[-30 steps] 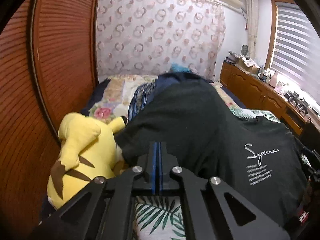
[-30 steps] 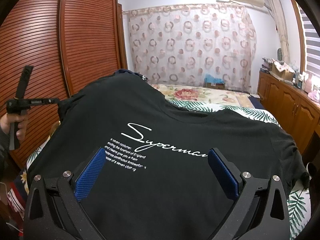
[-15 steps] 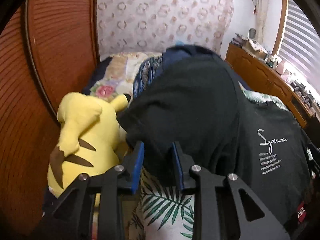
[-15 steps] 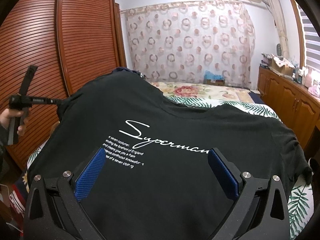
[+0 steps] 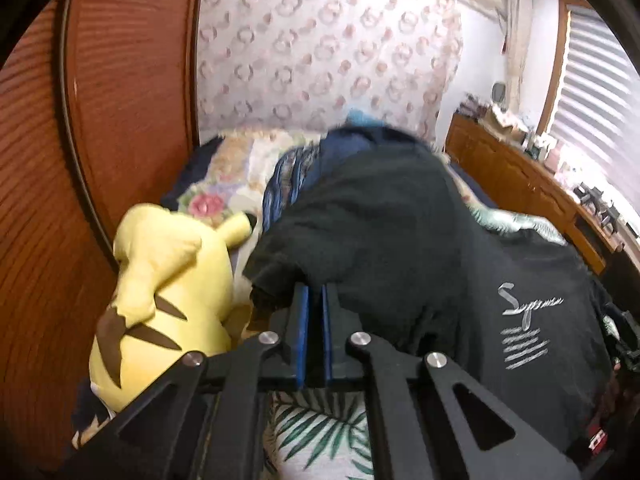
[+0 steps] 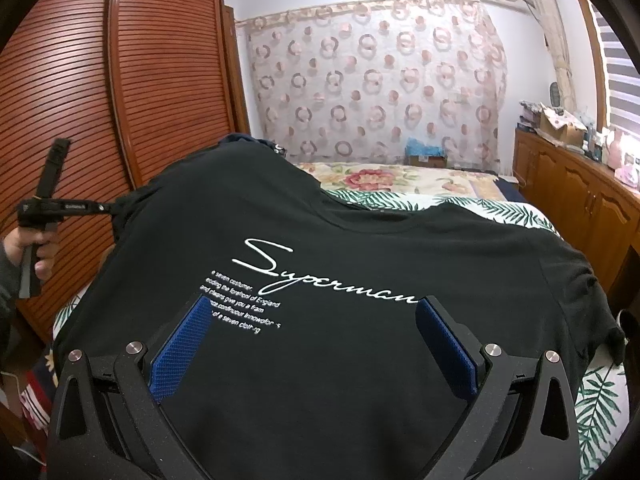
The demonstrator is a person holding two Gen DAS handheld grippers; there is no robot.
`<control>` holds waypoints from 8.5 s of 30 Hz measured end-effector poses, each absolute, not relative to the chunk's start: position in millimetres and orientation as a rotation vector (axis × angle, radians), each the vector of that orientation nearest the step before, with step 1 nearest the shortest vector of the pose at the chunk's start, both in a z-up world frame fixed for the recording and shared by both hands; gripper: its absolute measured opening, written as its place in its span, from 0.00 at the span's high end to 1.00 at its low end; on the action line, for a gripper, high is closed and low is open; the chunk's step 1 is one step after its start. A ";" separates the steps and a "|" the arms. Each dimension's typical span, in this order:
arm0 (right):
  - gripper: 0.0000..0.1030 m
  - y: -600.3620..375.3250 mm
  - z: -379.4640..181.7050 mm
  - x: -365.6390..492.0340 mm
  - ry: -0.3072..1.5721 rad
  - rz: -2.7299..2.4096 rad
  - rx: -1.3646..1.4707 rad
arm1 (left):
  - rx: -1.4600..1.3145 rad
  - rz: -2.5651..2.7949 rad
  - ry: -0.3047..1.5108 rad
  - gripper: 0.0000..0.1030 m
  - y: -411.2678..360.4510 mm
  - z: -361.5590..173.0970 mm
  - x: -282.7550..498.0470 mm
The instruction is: Fold small clothes
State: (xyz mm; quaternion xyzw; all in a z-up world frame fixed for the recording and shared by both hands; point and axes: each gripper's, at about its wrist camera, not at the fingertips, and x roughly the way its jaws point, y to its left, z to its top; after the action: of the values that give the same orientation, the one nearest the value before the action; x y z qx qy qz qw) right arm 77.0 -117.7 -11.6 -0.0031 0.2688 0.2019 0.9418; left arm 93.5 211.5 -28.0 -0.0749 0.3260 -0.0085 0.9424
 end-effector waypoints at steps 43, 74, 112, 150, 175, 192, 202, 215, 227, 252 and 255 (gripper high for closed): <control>0.38 14.3 40.9 128.4 0.513 0.803 -0.250 | -0.107 0.029 0.574 0.68 205.0 0.7 17.3; 0.42 160.3 26.9 189.5 0.616 0.930 -0.488 | -0.153 -0.005 0.583 0.66 206.3 -11.1 9.3; 0.27 193.7 -17.5 127.4 0.446 0.954 -0.852 | -0.183 0.030 0.623 0.66 221.2 -41.9 -26.4; 0.93 165.1 32.4 159.8 0.451 0.947 -0.369 | -0.187 0.004 0.639 0.65 218.1 -42.9 -20.2; 0.95 71.8 56.1 194.6 0.475 0.651 -0.050 | -0.171 -0.049 0.618 0.65 197.7 -38.3 -1.6; 0.55 -43.9 12.4 169.7 0.787 0.570 -0.202 | -0.161 -0.132 0.615 0.65 137.4 -29.6 47.4; 0.55 -42.5 26.6 145.7 0.841 0.656 -0.238 | -0.140 -0.146 0.628 0.65 118.9 -30.1 47.8; 0.66 60.8 -49.5 207.3 0.923 0.803 -0.379 | -0.123 -0.175 0.678 0.65 102.3 -47.1 49.4; 0.98 52.7 -43.4 214.3 0.838 0.761 -0.397 | -0.105 -0.191 0.698 0.65 90.3 -52.2 50.7; 0.56 -158.9 -15.8 222.1 0.847 0.342 -0.168 | -0.037 -0.348 0.860 0.66 -17.9 -66.4 181.2; 0.56 -170.5 -20.7 201.6 0.851 0.348 -0.164 | 0.006 -0.341 0.905 0.66 -31.1 -76.2 201.5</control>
State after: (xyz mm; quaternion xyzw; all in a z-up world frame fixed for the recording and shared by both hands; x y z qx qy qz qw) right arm 201.6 -170.5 -20.7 -0.0791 0.4103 0.1676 0.8929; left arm 201.5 -31.1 -76.2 0.0031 0.4349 -0.1640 0.8854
